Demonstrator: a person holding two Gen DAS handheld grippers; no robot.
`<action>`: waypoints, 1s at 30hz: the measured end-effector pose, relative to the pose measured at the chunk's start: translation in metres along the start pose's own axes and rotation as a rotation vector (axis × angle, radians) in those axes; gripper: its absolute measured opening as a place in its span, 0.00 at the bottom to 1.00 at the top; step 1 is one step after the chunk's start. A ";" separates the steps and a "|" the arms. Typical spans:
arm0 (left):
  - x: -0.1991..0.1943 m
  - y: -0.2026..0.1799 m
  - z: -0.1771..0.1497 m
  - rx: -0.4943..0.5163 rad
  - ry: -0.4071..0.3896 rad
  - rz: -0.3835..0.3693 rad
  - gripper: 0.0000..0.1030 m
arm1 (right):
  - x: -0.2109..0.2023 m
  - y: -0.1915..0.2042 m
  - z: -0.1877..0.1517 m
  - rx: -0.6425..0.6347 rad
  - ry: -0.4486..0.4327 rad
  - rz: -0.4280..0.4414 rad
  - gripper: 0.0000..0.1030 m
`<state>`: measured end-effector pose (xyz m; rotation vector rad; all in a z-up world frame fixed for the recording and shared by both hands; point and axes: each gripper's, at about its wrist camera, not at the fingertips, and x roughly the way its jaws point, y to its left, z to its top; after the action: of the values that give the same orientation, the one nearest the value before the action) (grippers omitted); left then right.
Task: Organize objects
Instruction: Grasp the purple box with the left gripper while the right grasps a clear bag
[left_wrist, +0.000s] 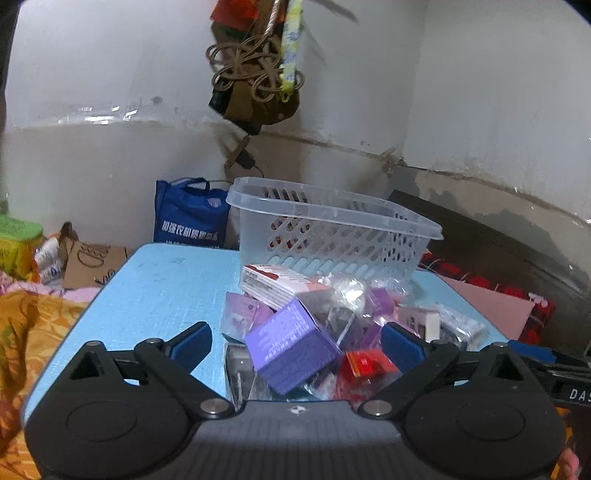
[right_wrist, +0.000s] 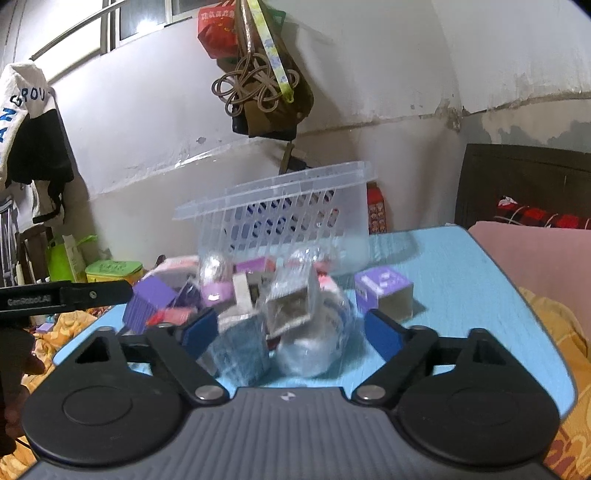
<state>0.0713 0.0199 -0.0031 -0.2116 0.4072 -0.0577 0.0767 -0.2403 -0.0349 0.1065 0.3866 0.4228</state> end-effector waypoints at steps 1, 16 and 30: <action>0.005 0.002 0.001 -0.016 0.011 -0.006 0.97 | 0.002 0.000 0.002 -0.004 -0.003 -0.002 0.81; 0.040 0.014 -0.008 -0.119 0.089 -0.018 0.88 | 0.027 0.005 0.006 -0.052 0.020 -0.009 0.60; 0.040 0.004 -0.008 -0.039 0.068 0.008 0.70 | 0.026 0.004 0.008 -0.040 0.021 -0.010 0.59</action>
<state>0.1045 0.0184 -0.0265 -0.2469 0.4771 -0.0492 0.1007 -0.2261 -0.0357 0.0610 0.3991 0.4220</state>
